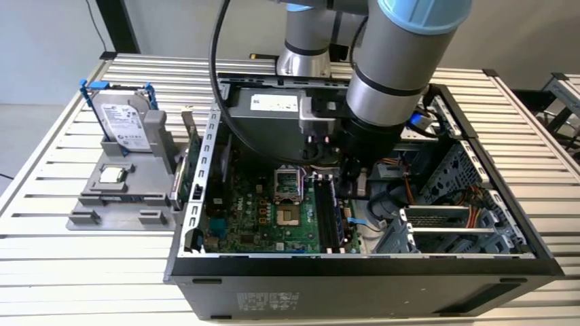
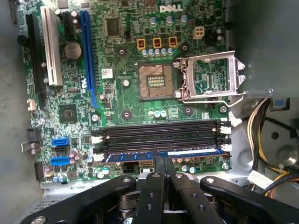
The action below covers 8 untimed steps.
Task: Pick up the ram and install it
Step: 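Press down the ram until it locks into place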
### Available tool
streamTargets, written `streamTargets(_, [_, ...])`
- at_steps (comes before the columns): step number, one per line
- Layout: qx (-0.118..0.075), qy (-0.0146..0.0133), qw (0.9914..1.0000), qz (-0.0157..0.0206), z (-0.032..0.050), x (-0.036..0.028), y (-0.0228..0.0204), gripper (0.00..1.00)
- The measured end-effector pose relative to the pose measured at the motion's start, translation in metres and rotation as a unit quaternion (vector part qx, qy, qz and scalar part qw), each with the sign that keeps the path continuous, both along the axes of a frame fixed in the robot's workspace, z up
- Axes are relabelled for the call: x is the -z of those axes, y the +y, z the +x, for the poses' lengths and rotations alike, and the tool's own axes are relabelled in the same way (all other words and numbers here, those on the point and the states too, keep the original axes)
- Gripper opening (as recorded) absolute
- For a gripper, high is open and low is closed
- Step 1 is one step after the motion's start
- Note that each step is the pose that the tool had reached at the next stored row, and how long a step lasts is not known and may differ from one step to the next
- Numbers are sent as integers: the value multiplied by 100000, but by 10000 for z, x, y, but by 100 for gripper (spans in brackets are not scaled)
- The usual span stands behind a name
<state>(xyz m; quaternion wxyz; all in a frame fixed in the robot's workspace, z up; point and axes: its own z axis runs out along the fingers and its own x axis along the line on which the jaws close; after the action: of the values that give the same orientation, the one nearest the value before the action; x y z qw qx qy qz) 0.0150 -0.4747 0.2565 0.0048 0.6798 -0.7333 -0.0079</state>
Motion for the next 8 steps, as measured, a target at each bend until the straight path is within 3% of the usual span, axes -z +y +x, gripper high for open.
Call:
streamTargets(3, [-1334,-4,99991,9,11,14,0,0])
streamTargets(8, [-1378,35,99990,-34,15,26,-3,0])
